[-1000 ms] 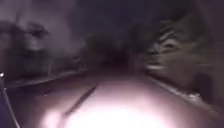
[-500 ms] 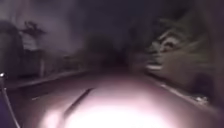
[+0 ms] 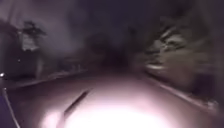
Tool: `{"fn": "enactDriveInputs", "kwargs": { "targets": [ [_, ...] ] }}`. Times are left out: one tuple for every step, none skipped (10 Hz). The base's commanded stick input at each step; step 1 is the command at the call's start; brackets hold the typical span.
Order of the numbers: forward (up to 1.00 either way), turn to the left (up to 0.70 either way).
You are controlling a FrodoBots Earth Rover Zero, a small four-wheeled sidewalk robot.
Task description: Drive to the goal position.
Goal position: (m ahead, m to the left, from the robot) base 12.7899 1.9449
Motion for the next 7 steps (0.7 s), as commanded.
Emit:
{"fn": "enactDriveInputs", "kwargs": {
  "targets": [
    [0.5,0.0],
    [0.5,0.0],
    [0.5,0.0],
    [0.5,0.0],
    [0.5,0.0],
    [0.5,0.0],
    [0.5,0.0]
  ]
}}
